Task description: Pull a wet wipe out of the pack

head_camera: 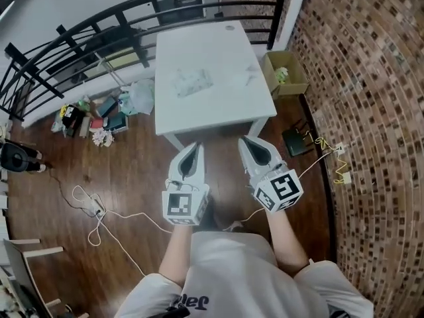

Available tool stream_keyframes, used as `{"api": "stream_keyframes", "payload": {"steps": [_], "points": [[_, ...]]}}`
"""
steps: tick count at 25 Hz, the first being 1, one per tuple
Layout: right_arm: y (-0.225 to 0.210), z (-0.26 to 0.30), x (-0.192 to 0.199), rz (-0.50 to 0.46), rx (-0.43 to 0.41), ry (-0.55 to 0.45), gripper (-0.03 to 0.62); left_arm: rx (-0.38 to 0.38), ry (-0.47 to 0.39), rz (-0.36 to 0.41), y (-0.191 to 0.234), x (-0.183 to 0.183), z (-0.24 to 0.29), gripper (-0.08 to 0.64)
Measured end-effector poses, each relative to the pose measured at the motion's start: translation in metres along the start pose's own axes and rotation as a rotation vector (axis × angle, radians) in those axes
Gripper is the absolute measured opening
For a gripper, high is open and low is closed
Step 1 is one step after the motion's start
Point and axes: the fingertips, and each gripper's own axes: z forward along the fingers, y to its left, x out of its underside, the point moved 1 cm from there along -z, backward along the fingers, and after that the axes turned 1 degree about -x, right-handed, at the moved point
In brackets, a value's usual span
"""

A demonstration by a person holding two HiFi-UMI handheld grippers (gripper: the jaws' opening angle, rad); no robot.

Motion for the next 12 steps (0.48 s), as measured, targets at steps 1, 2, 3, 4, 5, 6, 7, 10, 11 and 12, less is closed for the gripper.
{"api": "stream_keyframes", "payload": {"steps": [1, 2, 3, 4, 5, 6, 7, 10, 11, 12], "points": [[0.009, -0.017, 0.008, 0.026, -0.01, 0.02, -0.008, -0.015, 0.02, -0.003, -0.014, 0.004, -0.015, 0.017], [0.019, -0.034, 0.016, 0.048, -0.018, 0.047, -0.008, -0.026, 0.043, 0.001, -0.028, 0.006, -0.03, 0.017], [0.028, -0.05, 0.021, 0.061, -0.026, 0.074, -0.008, -0.034, 0.06, 0.006, -0.04, 0.007, -0.042, 0.017], [0.038, -0.065, 0.023, 0.061, -0.033, 0.093, -0.008, -0.037, 0.067, 0.012, -0.05, 0.004, -0.053, 0.017], [0.048, -0.077, 0.021, 0.05, -0.038, 0.099, -0.008, -0.039, 0.065, 0.017, -0.058, -0.002, -0.063, 0.017], [0.056, -0.087, 0.015, 0.034, -0.038, 0.093, -0.008, -0.041, 0.057, 0.024, -0.064, -0.009, -0.07, 0.017], [0.063, -0.095, 0.008, 0.018, -0.034, 0.083, -0.008, -0.046, 0.043, 0.031, -0.068, -0.017, -0.076, 0.017], [0.075, -0.111, -0.008, -0.008, -0.019, 0.051, -0.008, -0.068, -0.017, 0.051, -0.073, -0.036, -0.092, 0.017], [0.077, -0.115, -0.011, -0.011, -0.01, 0.044, -0.008, -0.073, -0.029, 0.057, -0.074, -0.039, -0.097, 0.017], [0.076, -0.119, -0.014, -0.014, 0.003, 0.037, -0.008, -0.074, -0.036, 0.064, -0.077, -0.041, -0.101, 0.017]]}}
